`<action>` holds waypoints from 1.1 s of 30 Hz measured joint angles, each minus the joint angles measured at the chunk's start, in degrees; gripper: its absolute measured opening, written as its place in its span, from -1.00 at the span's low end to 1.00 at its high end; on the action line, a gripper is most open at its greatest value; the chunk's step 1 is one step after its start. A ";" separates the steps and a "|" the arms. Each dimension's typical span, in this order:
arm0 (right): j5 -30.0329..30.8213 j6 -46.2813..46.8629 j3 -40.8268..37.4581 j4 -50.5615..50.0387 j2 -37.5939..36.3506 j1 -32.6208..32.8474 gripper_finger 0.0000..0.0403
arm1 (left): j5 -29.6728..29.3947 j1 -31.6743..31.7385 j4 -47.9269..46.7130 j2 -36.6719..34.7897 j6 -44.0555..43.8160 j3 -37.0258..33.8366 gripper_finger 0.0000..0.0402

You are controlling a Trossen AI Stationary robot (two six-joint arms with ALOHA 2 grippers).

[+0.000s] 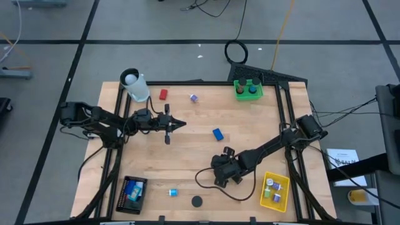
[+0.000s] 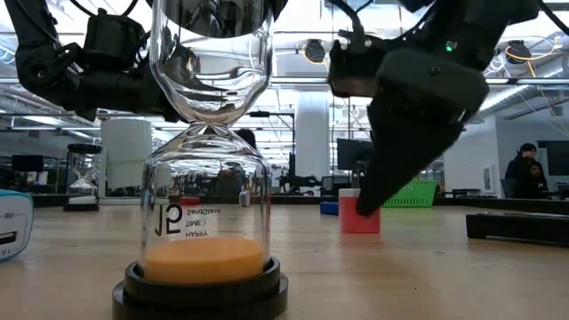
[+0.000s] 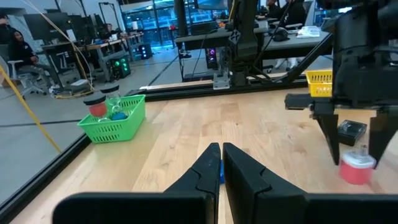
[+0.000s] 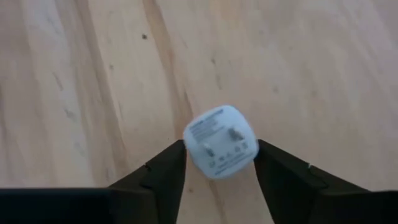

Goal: Pick & Place Office items
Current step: Put the pink charger adapter into the yellow bin

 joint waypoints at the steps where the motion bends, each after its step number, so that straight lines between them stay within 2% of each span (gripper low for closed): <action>1: 0.03 -0.11 0.00 0.00 -0.05 0.00 -0.14 | 0.00 0.00 -0.02 0.00 -0.02 0.00 -0.87; 10: 0.10 -7.35 0.07 0.37 -0.33 -0.02 -0.28 | 0.00 0.00 -0.21 0.00 -0.07 0.02 -0.87; 13: 0.11 -8.78 0.07 -0.13 -0.37 -0.02 -0.19 | 0.00 -0.02 -0.24 0.00 -0.06 0.01 -0.87; 20: 0.16 -14.38 0.04 -2.59 -1.74 -0.12 0.23 | 0.00 0.00 -0.37 0.00 -0.12 0.02 -0.87; 24: -1.50 -16.34 0.04 -2.07 -3.28 -1.35 0.40 | 0.00 -0.02 -0.37 0.00 -0.02 0.02 -0.87; 28: -4.51 -16.90 0.07 0.38 -3.48 -2.95 0.42 | 0.00 -0.02 -0.37 0.00 0.00 0.02 -0.87; 33: -8.10 -18.29 0.20 -0.08 -1.92 -4.03 0.29 | 0.01 -0.02 -0.37 0.00 0.05 0.02 -0.87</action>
